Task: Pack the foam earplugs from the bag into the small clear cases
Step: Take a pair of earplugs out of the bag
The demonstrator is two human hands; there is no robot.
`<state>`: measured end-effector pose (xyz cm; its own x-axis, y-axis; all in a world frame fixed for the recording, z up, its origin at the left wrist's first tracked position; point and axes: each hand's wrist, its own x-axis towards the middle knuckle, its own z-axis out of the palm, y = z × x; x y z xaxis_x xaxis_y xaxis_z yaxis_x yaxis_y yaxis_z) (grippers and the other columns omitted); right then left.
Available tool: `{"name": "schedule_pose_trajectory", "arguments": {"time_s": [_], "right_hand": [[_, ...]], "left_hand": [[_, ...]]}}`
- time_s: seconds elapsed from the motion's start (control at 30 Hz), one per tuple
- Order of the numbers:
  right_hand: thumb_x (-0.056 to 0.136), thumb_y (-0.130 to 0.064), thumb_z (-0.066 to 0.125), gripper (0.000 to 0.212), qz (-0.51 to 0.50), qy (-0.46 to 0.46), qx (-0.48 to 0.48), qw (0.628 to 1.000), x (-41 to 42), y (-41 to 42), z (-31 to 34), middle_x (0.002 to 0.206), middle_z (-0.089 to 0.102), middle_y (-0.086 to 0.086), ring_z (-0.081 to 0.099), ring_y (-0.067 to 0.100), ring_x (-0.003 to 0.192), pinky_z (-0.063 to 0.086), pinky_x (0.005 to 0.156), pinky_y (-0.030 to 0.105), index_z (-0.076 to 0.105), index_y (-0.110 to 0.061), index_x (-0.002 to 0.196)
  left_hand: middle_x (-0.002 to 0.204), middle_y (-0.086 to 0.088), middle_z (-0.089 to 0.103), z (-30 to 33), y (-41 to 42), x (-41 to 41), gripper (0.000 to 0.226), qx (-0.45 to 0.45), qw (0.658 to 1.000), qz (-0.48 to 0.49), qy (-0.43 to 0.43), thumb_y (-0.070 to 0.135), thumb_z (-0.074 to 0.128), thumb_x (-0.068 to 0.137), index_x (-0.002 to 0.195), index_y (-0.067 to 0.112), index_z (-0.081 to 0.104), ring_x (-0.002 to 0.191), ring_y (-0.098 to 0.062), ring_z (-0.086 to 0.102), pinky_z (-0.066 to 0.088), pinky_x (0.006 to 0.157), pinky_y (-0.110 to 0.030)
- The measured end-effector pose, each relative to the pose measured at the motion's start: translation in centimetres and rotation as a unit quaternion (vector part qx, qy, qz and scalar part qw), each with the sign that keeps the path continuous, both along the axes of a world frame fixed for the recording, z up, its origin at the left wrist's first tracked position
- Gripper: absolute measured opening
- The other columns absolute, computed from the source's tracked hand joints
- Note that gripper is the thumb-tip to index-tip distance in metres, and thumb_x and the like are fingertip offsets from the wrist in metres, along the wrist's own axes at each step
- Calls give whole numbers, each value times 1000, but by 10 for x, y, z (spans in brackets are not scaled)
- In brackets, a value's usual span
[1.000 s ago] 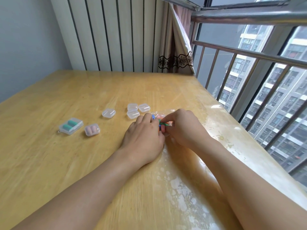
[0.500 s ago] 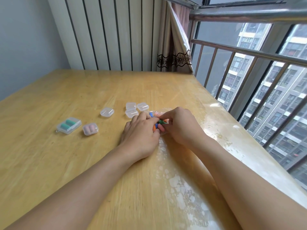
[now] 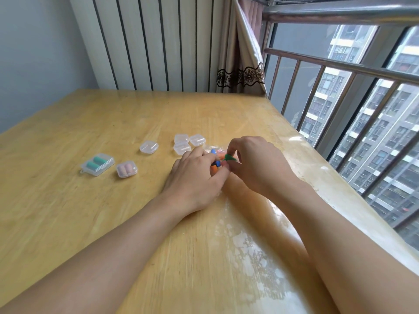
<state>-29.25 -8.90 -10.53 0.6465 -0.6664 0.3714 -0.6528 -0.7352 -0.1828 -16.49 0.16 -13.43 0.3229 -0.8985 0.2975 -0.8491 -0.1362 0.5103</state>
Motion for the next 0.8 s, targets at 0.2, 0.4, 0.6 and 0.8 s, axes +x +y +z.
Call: {"name": "schedule_pose_trajectory", "arguments": {"time_s": [0.2, 0.4, 0.6, 0.8], "right_hand": [[87, -29, 66, 10, -9, -36, 28, 999, 1, 6, 2, 86, 64, -2, 62, 24, 77, 48, 58, 34, 68, -23, 95], [87, -23, 70, 9, 21, -204, 174, 963, 3, 7, 8, 77, 67, 1, 55, 14, 62, 42, 54, 29, 73, -15, 87], [90, -22, 72, 7, 65, -268, 259, 926, 4, 4, 6, 82, 70, -4, 58, 7, 62, 40, 54, 18, 74, -16, 89], [95, -13, 68, 5, 133, -279, 301, 902, 4, 13, 12, 79, 68, -5, 60, 12, 54, 44, 48, 28, 71, -10, 96]], "left_hand": [[99, 5, 51, -3, -3, 1, 27, 3, 999, 3, -47, 48, 52, 95, 109, 29, 66, 107, -20, 50, 42, 93, -38], [107, 4, 55, -3, -3, 2, 34, -10, 999, 6, -44, 51, 52, 96, 121, 32, 63, 114, -21, 51, 41, 98, -40], [104, 10, 69, 5, 4, 8, 31, -111, 992, -31, 54, 47, 66, 80, 106, 32, 69, 103, -15, 61, 50, 88, -34], [89, 10, 71, 28, 35, 58, 17, -179, 951, 52, 247, 26, 63, 77, 91, 28, 71, 78, -7, 62, 50, 70, -25]]}}
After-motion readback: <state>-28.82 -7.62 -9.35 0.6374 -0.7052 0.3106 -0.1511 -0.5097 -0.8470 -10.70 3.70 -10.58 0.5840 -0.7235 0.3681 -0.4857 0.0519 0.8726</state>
